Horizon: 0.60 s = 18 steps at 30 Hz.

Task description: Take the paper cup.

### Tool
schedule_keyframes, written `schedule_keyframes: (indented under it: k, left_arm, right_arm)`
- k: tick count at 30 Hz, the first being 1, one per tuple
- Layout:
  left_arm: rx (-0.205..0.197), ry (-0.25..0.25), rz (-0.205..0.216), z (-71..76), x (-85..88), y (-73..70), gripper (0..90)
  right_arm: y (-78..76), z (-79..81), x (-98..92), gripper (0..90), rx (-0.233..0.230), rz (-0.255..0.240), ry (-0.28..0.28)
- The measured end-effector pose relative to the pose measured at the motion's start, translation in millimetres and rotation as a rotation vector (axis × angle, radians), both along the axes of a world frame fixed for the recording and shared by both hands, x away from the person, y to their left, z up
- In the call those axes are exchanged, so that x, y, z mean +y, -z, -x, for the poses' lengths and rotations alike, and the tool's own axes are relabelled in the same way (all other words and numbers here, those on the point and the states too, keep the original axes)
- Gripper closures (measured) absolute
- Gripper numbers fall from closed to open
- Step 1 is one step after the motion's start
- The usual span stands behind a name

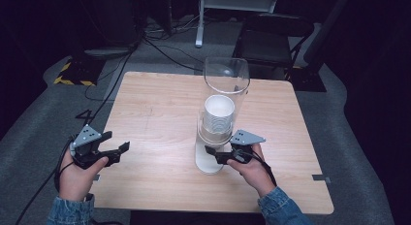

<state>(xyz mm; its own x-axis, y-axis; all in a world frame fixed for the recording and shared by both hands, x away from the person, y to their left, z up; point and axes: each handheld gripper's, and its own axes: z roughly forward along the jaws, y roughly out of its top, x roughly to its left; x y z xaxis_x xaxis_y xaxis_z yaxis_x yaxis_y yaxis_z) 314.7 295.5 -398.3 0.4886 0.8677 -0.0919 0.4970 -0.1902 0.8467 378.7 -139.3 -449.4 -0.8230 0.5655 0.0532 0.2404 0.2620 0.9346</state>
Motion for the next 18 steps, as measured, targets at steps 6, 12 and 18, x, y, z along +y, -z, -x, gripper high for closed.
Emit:
schedule_keyframes:
  k: [6, 12, 18]
  left_arm:
    - [0.001, -0.003, 0.002, 0.6, 0.7, -0.6, 23.4]
    - [-0.001, -0.001, 0.002, 0.2, 0.7, -0.4, 23.4]
    - [0.001, 0.002, 0.000, -0.4, 0.9, 0.1, 23.4]
  right_arm:
    - [0.7, 2.1, 0.1, 35.3, 0.014, 0.001, 0.008]
    - [1.9, 2.7, -0.7, 35.5, 0.034, -0.004, 0.017]
    - [1.6, 3.0, -0.9, 35.7, 0.030, 0.005, 0.017]
